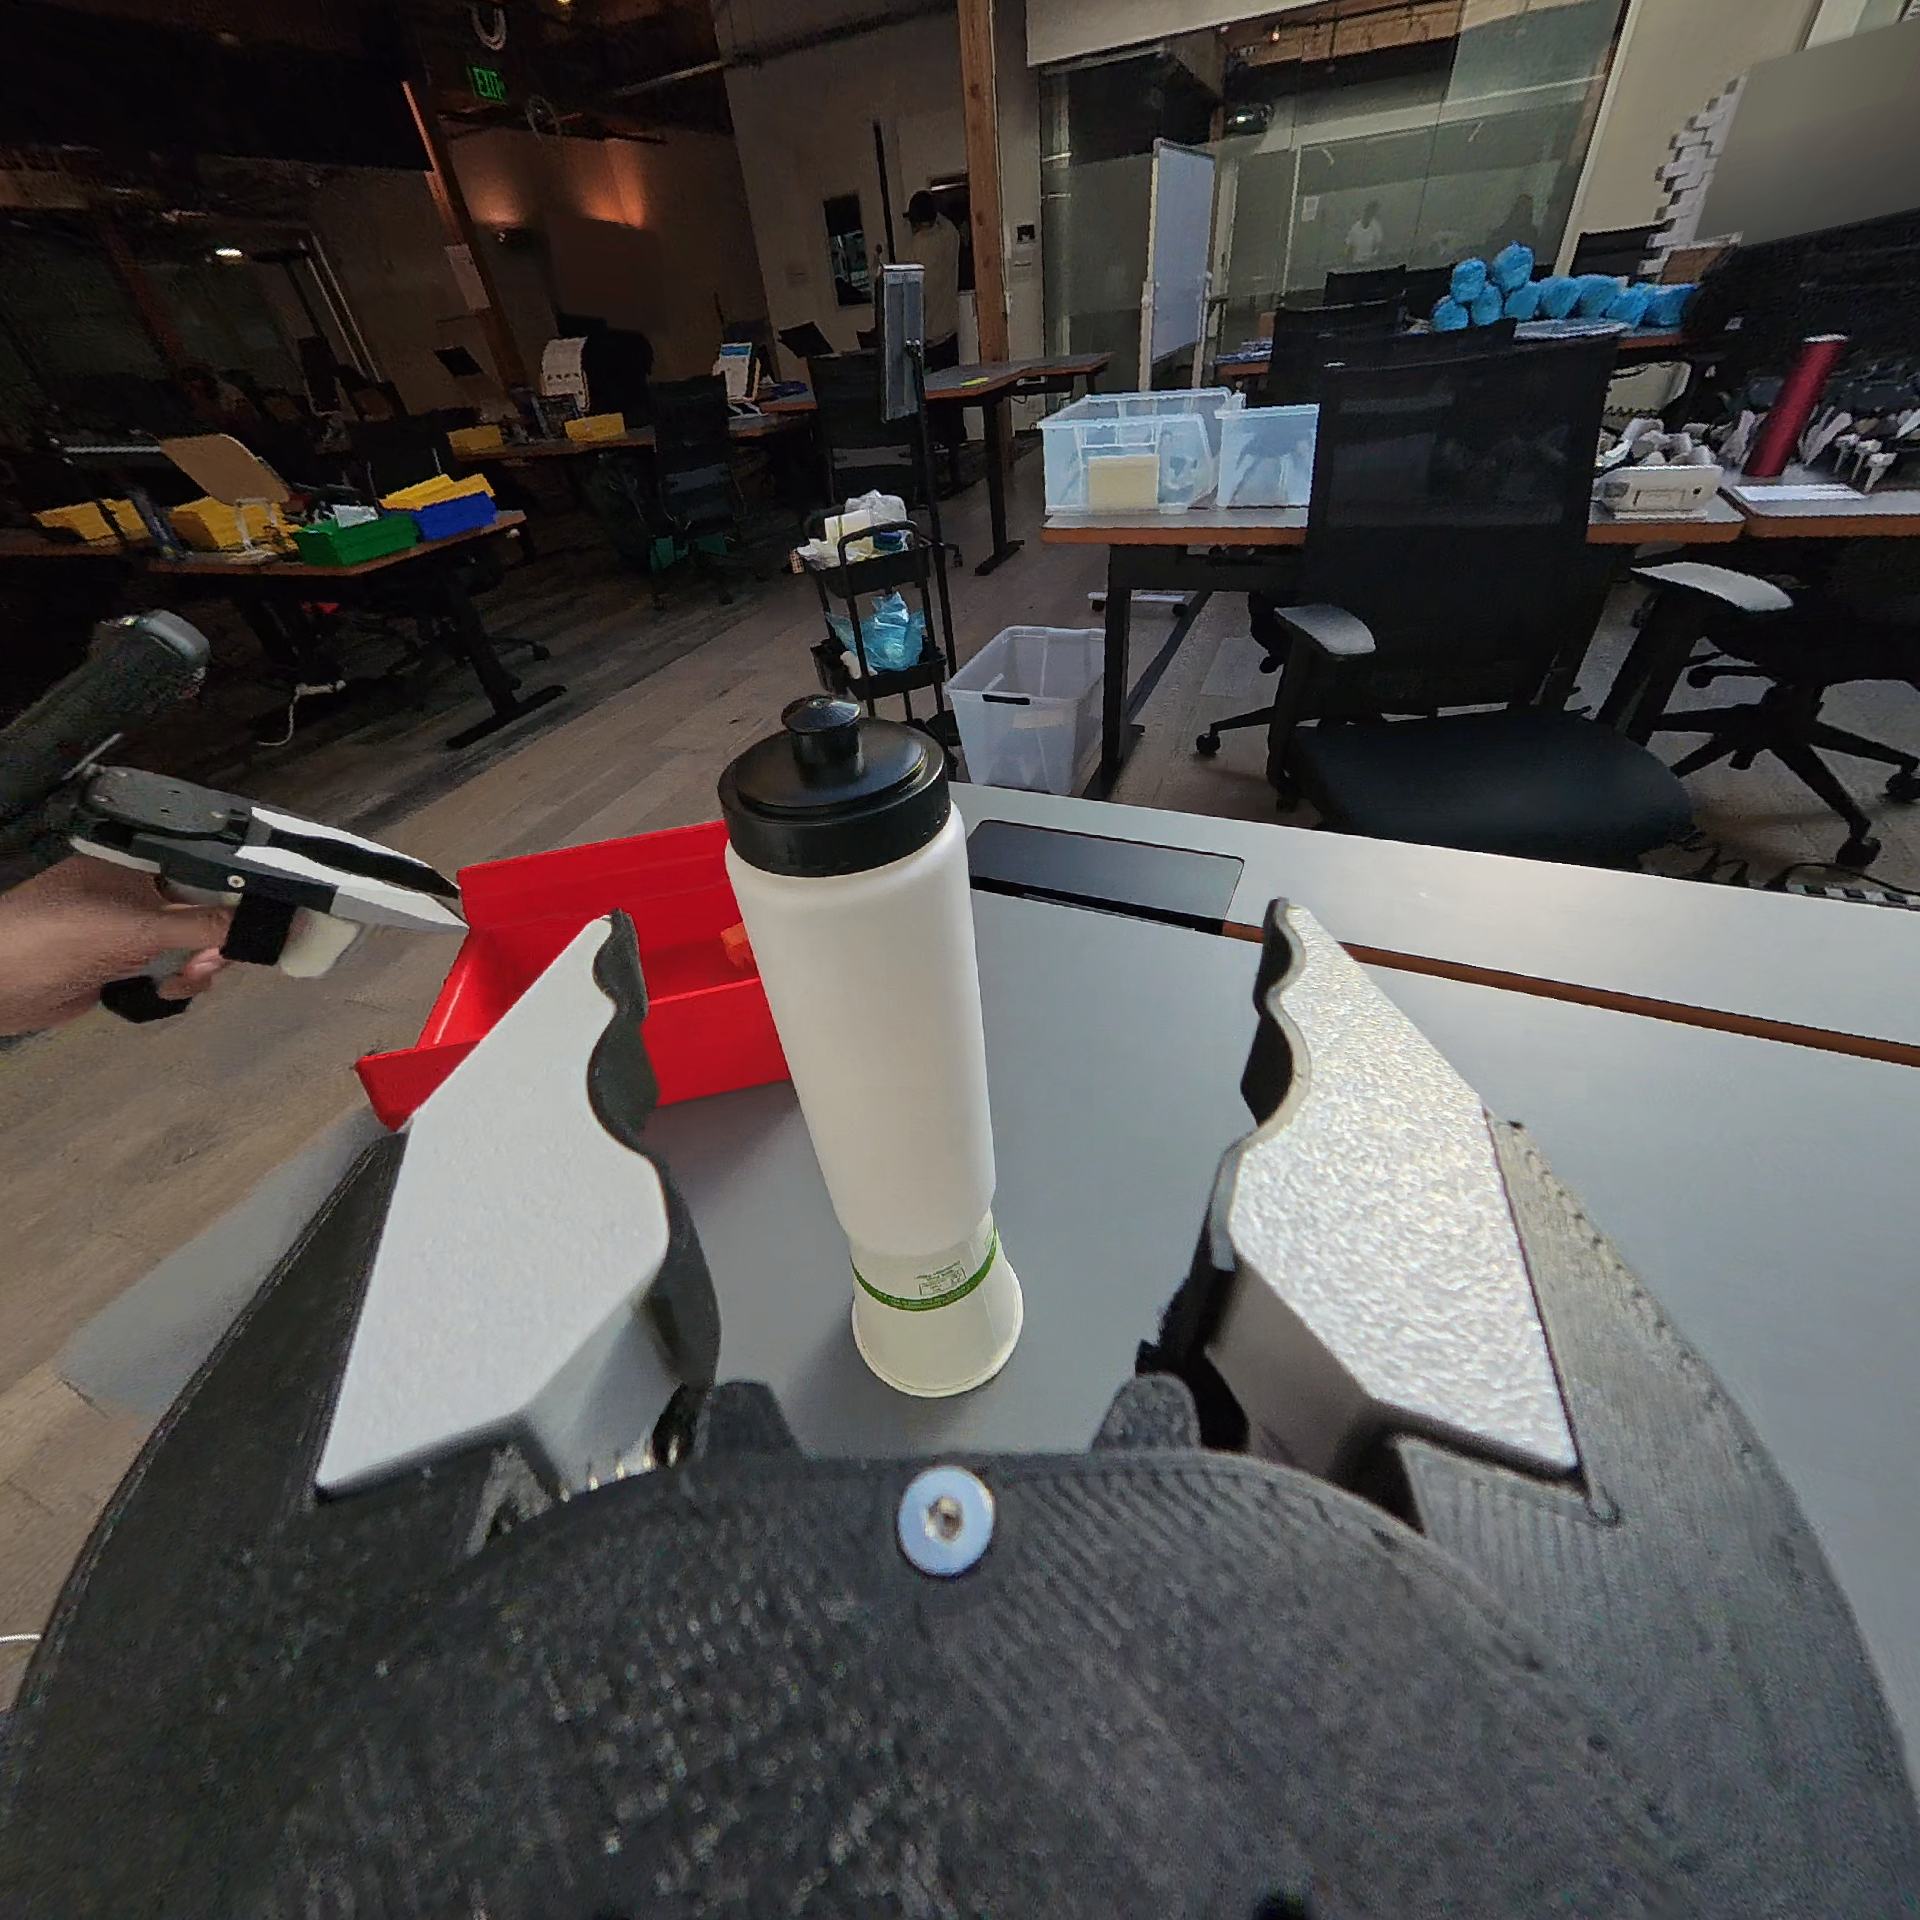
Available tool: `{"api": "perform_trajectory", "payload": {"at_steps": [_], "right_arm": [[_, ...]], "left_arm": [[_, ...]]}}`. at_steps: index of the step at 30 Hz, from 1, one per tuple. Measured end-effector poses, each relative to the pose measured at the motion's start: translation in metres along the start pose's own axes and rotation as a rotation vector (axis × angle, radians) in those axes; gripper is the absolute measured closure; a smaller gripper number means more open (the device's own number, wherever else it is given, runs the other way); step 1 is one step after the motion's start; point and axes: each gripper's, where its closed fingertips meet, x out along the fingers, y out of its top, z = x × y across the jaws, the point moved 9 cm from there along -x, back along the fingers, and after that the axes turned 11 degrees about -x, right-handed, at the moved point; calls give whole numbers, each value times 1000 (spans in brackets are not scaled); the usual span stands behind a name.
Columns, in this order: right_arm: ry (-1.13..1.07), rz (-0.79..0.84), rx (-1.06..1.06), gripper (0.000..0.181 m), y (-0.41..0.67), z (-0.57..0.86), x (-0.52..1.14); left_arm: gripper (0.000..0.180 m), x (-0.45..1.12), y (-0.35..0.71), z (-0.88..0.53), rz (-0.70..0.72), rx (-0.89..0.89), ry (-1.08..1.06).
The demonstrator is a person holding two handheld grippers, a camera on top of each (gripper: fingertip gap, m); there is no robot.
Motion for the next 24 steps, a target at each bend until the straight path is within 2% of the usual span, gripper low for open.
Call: {"api": "perform_trajectory", "payload": {"at_steps": [1, 3, 5, 7, 10, 14, 15, 18, 20, 22, 24], "right_arm": [[-35, -21, -6, 66, 3, -2, -6], [-115, -85, -16, 66, 8, -8, -16], [-180, -116, -2, 66, 11, -18, -24], [-226, -139, 23, 66, 13, -29, -29], [-295, -182, 37, 67, 16, -42, -40], [-350, -216, 62, 68, 19, -52, -52], [-355, -220, 65, 69, 20, -53, -53], [-353, -225, 64, 71, 23, -55, -53], [-347, -226, 54, 71, 26, -56, -52], [-336, -214, 42, 72, 29, -58, -51], [-309, -188, 48, 73, 31, -61, -50]], "left_arm": [[129, 25, 14, -16, 6, -3, 37], [122, 81, 34, -39, -17, -4, 85], [109, 135, 42, -53, -90, 3, 127], [107, 178, 39, -61, -174, 31, 167], [117, 211, 28, -69, -210, 51, 210], [139, 224, 27, -70, -162, 48, 160], [152, 226, 28, -70, -157, 63, 149], [152, 226, 30, -67, -167, 111, 111], [152, 211, 39, -61, -146, 116, 59], [152, 175, 64, -40, -63, 118, -63], [153, 124, 98, 6, 17, 145, -345]]}}
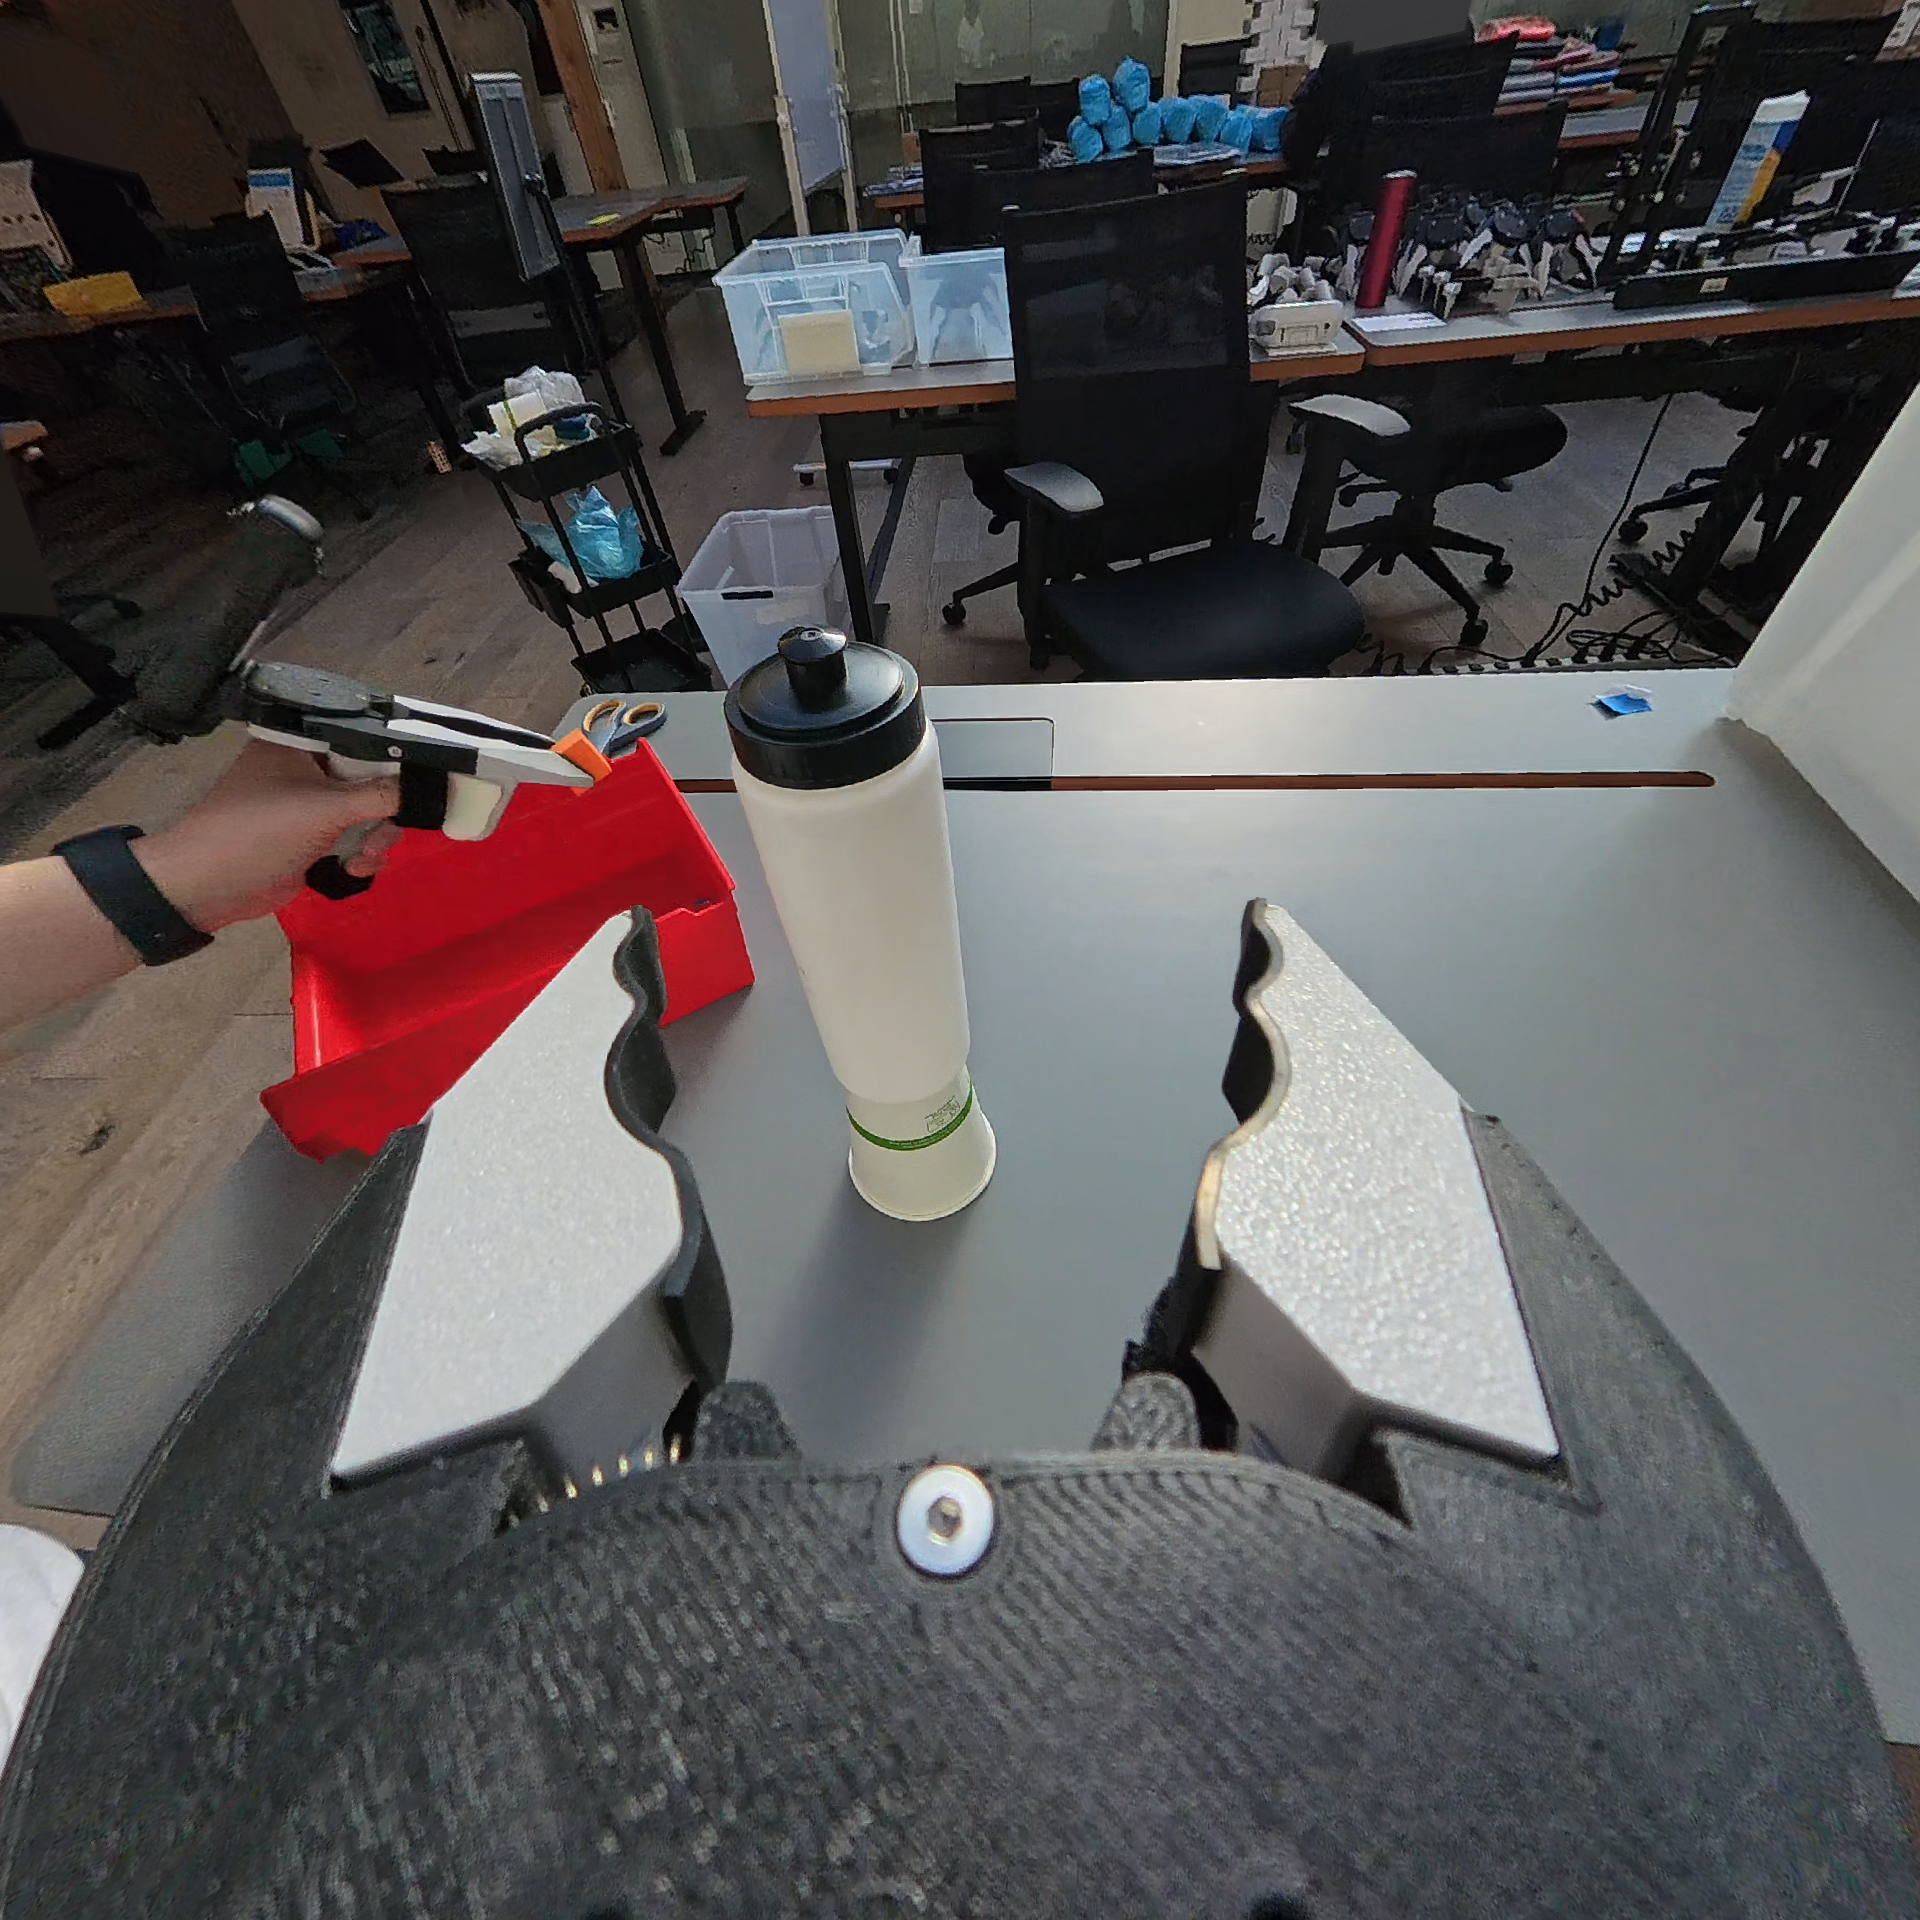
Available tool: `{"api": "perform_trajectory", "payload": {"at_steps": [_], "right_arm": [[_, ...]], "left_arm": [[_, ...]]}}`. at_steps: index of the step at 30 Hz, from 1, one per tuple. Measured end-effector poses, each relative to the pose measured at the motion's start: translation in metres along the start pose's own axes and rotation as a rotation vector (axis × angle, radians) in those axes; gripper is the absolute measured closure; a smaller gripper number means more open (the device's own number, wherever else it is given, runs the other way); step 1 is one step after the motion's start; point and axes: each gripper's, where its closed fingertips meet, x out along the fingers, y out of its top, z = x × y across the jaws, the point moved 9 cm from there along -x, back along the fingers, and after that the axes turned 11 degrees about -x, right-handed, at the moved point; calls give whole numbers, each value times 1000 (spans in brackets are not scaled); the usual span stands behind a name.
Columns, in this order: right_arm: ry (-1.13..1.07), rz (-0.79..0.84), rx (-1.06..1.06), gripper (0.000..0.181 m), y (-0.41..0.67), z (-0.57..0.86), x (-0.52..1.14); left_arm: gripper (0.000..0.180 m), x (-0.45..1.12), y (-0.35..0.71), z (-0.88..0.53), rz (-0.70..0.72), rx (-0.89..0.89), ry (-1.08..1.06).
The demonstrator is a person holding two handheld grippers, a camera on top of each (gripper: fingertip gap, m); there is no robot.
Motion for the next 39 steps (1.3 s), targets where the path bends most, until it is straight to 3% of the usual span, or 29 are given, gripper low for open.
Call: {"api": "perform_trajectory", "payload": {"at_steps": [2, 5, 8, 12, 17, 26, 39], "right_arm": [[37, 27, 15, 77, 4, -2, 1], [160, 117, 31, 96, 29, 1, 8], [321, 174, -66, 120, 64, 8, 26], [385, 141, -246, 128, 81, 26, 57], [611, 42, -197, 135, 68, 30, 95], [656, 32, -159, 142, 58, 32, 124], [675, 24, -171, 157, 51, 25, 136]], "left_arm": [[153, -30, 44, 70, -6, 54, -340], [153, -54, 97, 157, -91, 239, -571], [153, -50, 127, 223, -167, 502, -636], [153, -22, 137, 267, -229, 805, -565], [153, -10, 141, 283, -318, 825, -583], [153, 2, 146, 287, -379, 900, -537], [153, 5, 144, 282, -403, 870, -583]]}}
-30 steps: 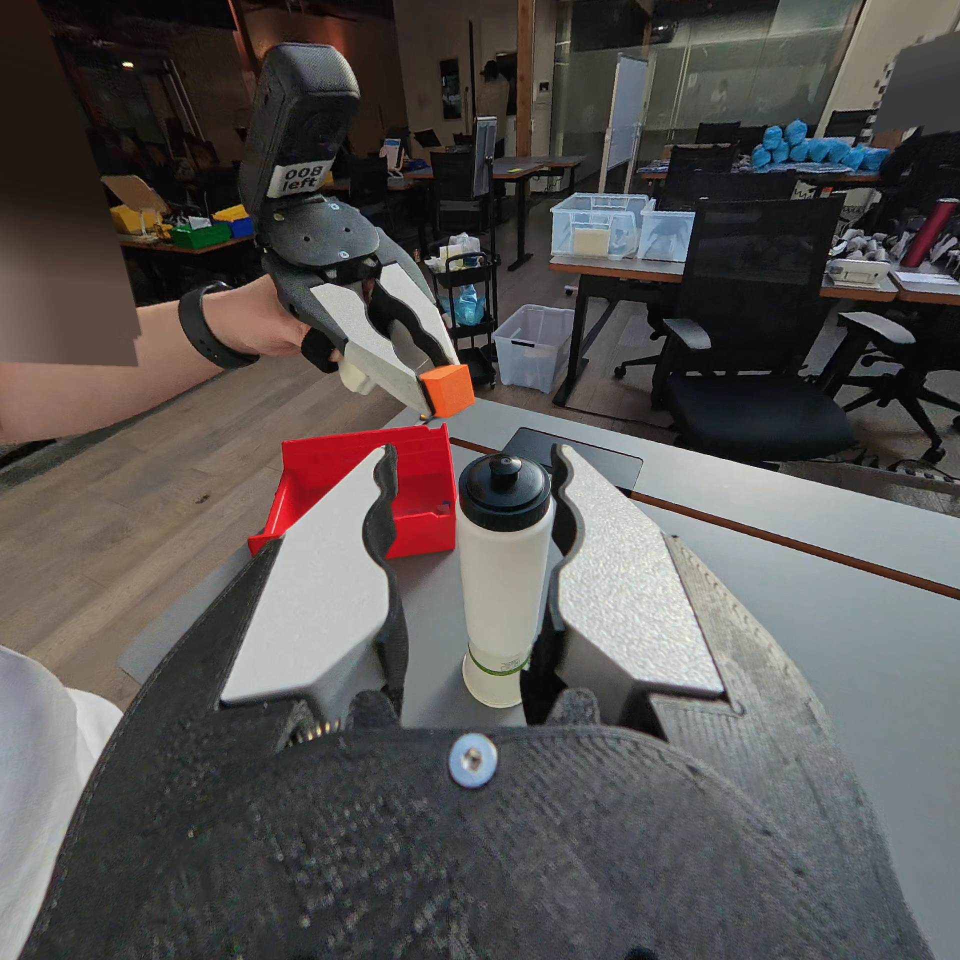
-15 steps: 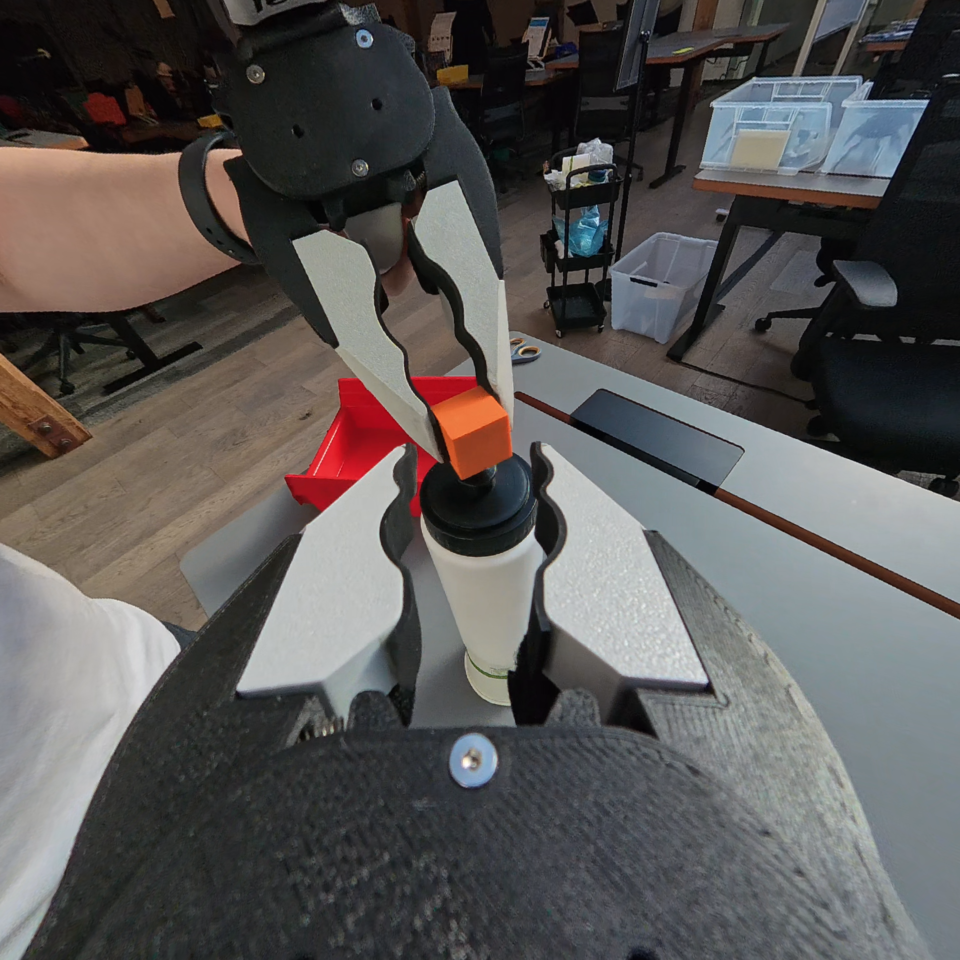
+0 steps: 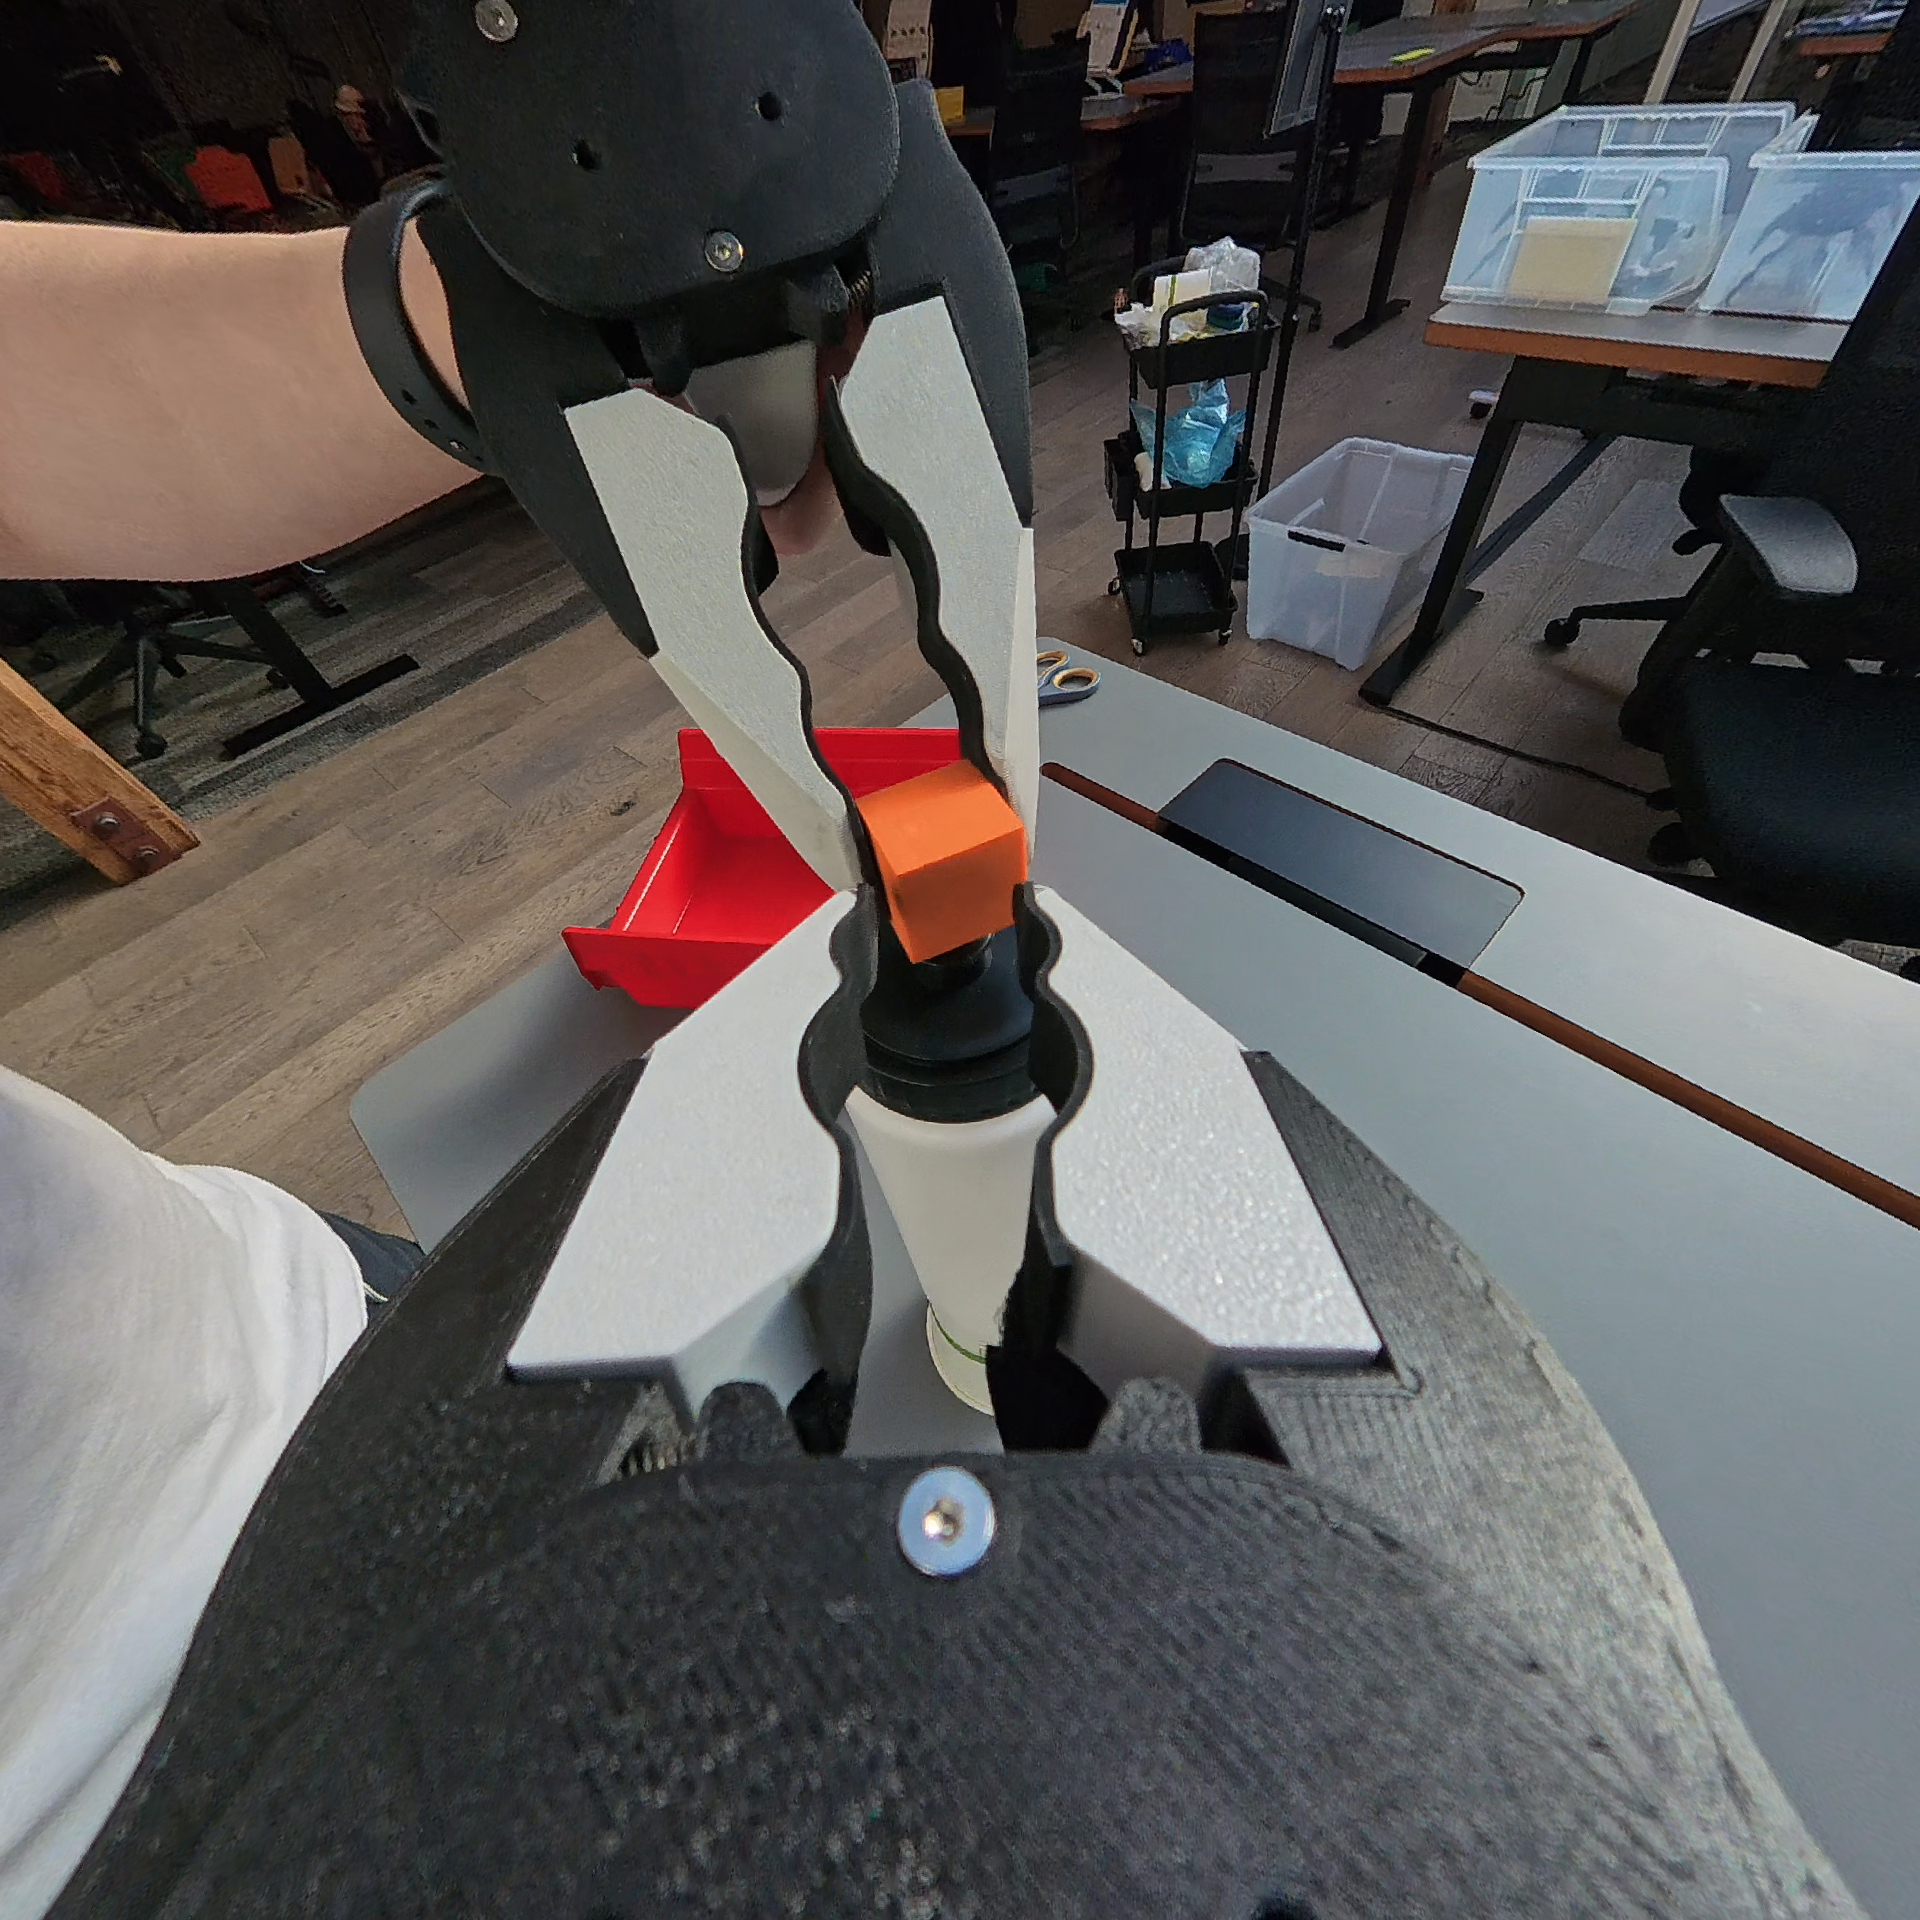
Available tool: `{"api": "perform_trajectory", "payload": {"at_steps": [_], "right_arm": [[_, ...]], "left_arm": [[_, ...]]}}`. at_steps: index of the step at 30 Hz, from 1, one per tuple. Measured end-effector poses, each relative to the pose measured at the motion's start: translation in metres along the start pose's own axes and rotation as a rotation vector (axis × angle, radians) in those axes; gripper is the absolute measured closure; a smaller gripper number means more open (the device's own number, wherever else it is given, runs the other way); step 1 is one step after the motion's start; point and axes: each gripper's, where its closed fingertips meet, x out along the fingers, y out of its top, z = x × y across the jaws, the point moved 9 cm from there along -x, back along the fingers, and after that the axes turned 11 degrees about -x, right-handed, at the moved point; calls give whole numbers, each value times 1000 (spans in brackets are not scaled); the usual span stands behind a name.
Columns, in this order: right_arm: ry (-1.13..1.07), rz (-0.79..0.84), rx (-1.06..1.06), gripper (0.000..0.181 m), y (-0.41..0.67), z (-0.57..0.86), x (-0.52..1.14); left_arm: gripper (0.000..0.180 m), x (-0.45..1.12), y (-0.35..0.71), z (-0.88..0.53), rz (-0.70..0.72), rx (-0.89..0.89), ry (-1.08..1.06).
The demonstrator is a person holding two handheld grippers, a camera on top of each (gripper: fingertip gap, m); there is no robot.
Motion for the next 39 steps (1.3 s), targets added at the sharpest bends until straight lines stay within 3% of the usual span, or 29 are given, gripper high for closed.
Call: {"api": "perform_trajectory", "payload": {"at_steps": [17, 26, 29, 35, 37, 39], "right_arm": [[8, -3, 9, 158, -4, 0, 3], [2, -13, 16, 152, -6, 0, 1], [-8, 0, 18, 141, -3, -2, -5], [-135, 61, -15, 129, 6, -22, -60], [-197, 37, -13, 130, 2, -34, -86], [-268, -25, 11, 130, -6, -43, -111]], "left_arm": [[150, 2, -2, 4, -20, 31, 15], [128, 0, -4, 3, -5, 3, 21], [121, -11, -7, 4, 20, -19, 37], [122, -86, -79, -11, 234, -266, 230], [122, -98, -137, -22, 220, -387, 305], [121, -89, -201, -33, 119, -512, 333]]}}
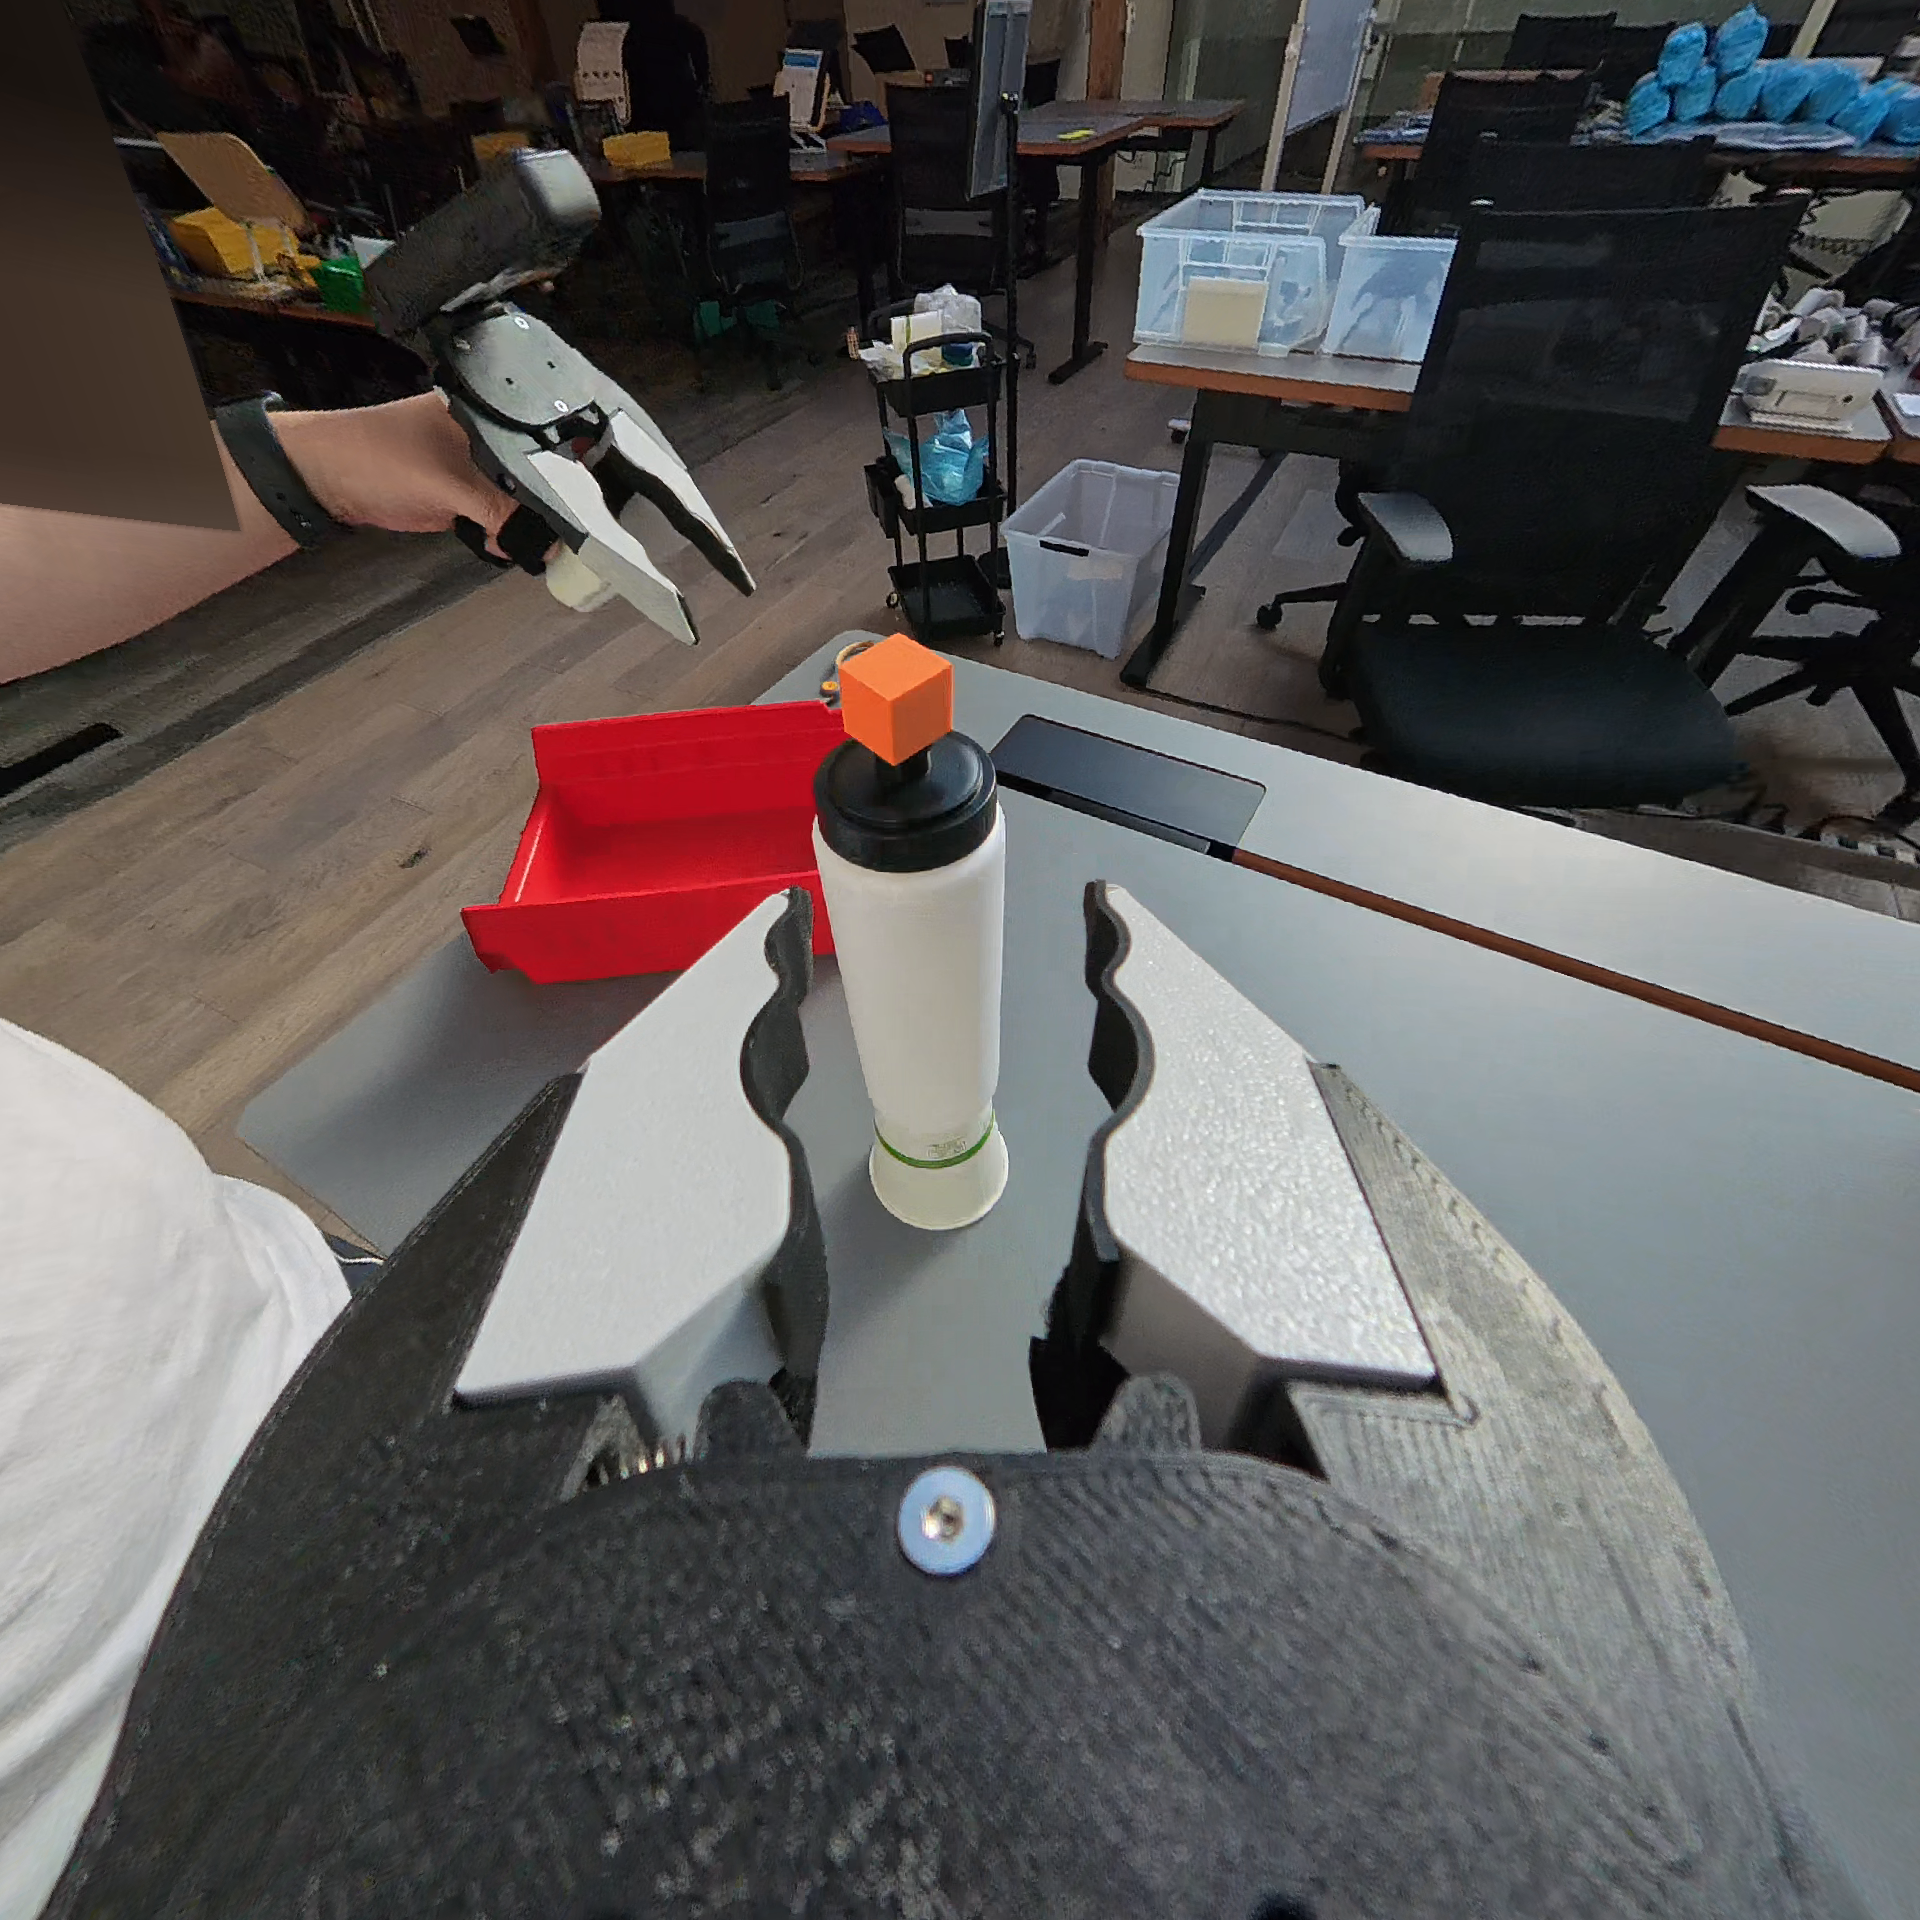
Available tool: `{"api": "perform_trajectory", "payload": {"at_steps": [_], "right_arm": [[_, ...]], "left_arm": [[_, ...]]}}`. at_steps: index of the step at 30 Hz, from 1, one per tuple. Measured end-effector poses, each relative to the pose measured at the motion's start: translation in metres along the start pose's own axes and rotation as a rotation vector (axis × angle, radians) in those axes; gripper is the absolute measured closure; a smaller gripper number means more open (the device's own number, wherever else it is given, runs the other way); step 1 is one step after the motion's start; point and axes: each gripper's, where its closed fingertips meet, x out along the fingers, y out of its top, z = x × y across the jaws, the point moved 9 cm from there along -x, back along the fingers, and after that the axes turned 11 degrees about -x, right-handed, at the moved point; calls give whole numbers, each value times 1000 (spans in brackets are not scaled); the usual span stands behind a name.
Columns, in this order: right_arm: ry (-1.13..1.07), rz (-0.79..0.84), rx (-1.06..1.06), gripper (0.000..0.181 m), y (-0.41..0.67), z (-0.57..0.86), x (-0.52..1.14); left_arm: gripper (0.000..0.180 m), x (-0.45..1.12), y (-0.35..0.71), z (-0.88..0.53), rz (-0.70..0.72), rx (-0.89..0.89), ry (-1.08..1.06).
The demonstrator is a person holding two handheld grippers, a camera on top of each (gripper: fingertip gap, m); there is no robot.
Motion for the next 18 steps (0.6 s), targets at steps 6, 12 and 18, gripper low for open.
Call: {"api": "perform_trajectory", "payload": {"at_steps": [6, 12, 18], "right_arm": [[-150, -137, 81, 129, 5, -3, -38], [-193, -189, 47, 128, 40, -32, -23], [-158, -193, 145, 131, 43, -78, -12]], "left_arm": [[121, 90, -105, -56, -201, 142, 2], [122, 150, -123, -74, -167, 575, -39], [120, 181, -140, -80, -250, 792, -125]]}}
